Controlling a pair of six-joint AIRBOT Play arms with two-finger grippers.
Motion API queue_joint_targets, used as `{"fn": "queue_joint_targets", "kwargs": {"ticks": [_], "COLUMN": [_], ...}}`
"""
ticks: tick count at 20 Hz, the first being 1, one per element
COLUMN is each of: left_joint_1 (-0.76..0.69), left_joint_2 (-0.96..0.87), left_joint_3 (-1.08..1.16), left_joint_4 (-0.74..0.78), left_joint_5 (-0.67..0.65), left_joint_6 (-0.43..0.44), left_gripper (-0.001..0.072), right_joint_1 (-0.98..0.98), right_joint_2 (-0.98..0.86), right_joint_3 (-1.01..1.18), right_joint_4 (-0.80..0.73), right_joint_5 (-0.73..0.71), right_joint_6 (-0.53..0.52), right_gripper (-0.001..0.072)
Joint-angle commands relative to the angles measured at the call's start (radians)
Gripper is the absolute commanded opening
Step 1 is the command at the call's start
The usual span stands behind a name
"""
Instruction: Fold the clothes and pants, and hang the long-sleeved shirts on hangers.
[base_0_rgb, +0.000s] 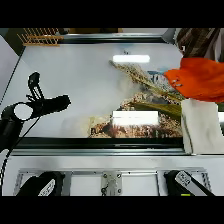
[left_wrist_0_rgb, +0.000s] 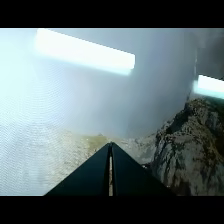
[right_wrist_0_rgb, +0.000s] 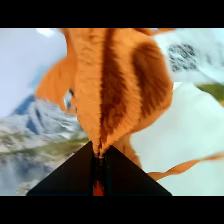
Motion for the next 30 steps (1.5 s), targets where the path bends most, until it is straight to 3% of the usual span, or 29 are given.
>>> {"fn": "queue_joint_targets", "kwargs": {"ticks": [1, 4, 9, 18, 19, 20, 21, 22, 26, 30], "left_joint_1": [0.000, 0.000, -0.001, 0.000, -0.001, 0.000, 0.000, 0.000, 0.000, 0.000], "left_joint_2": [0.001, 0.001, 0.001, 0.001, 0.000, 0.000, 0.001, 0.001, 0.000, 0.001], "left_joint_3": [0.000, 0.000, 0.000, 0.000, 0.000, 0.000, 0.000, 0.000, 0.000, 0.000], "left_joint_4": [0.000, 0.001, 0.000, 0.001, 0.001, 0.001, 0.001, 0.001, 0.001, 0.002], "left_joint_5": [-0.002, -0.002, -0.002, -0.035, -0.035, -0.035, -0.035, -0.035, -0.034, -0.034], "left_joint_6": [0.002, 0.002, 0.002, 0.003, 0.003, 0.003, 0.003, 0.003, 0.002, 0.002], "left_gripper": [0.0006, 0.0006, 0.0006, 0.0006, 0.0006, 0.0006, 0.0007, 0.0006, 0.0007, 0.0006], "right_joint_1": [-0.047, -0.047, -0.047, -0.047, -0.047, -0.047, -0.046, -0.040, 0.083, 0.352], "right_joint_2": [0.083, 0.146, 0.221, 0.229, 0.229, 0.229, 0.229, 0.233, 0.338, 0.423], "right_joint_3": [-0.038, -0.113, -0.272, -0.409, -0.409, -0.408, -0.401, -0.389, -0.369, -0.374], "right_joint_4": [-0.142, -0.205, -0.481, -0.614, -0.614, -0.610, -0.595, -0.567, -0.291, 0.056], "right_joint_5": [0.154, 0.255, 0.347, 0.286, 0.270, 0.254, 0.245, 0.225, 0.088, 0.087], "right_joint_6": [0.076, 0.090, 0.130, 0.134, 0.134, 0.134, 0.131, 0.128, -0.044, -0.176], "right_gripper": [0.0011, 0.0011, 0.0011, 0.0014, 0.0025, 0.0095, 0.0289, 0.0398, 0.0386, 0.0387]}}
